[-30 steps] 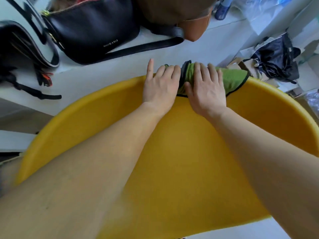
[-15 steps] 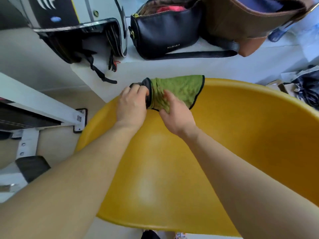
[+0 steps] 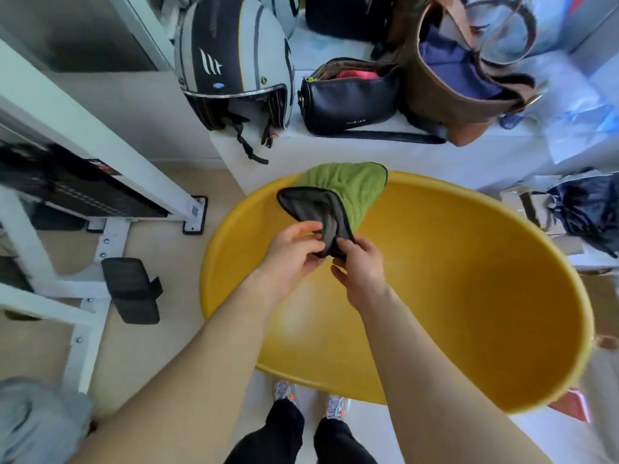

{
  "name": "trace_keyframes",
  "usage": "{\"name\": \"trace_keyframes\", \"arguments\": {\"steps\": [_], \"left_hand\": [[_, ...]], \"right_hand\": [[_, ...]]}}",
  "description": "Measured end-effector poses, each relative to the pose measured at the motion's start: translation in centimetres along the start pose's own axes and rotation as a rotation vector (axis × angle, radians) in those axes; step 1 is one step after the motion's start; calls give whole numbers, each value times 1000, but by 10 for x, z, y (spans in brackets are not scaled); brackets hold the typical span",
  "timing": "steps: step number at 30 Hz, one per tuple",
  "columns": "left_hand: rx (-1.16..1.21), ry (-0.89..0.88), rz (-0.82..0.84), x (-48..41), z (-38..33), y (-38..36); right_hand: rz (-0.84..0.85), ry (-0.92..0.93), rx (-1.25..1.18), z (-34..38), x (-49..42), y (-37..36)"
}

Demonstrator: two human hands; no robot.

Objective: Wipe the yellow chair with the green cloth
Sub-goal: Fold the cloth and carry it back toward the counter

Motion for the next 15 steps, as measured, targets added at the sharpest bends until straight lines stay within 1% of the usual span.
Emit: {"name": "trace_keyframes", "arguments": {"steps": [1, 3, 5, 8, 11, 12, 15], "left_hand": [[-22, 16, 32, 11, -6, -3], [-151, 34, 33, 32, -15, -4], [-255, 50, -12, 51, -21, 1], [-276, 28, -117, 76, -29, 15], [-496, -37, -292, 102, -33, 38], [-575, -42, -317, 111, -30, 43], [-762, -17, -285, 135, -17, 48]], "right_hand": [[-20, 37, 21, 13, 13, 0], [-49, 84, 9, 37, 36, 5], [-49, 115, -14, 56, 59, 10], [-9, 176, -4, 79, 93, 17], [-20, 215, 29, 97, 124, 30], [-32, 229, 33, 103, 133, 36], [-35, 214, -43, 116, 158, 56]]}}
Point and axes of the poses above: each hand's wrist, its own x-axis away from the middle knuckle, its own y-axis out of the back of the hand, z = x × y, the point moved 8 cm from there along -x, towards the middle knuckle, and after that the axes turned 7 degrees about -x, right-handed, at the moved point
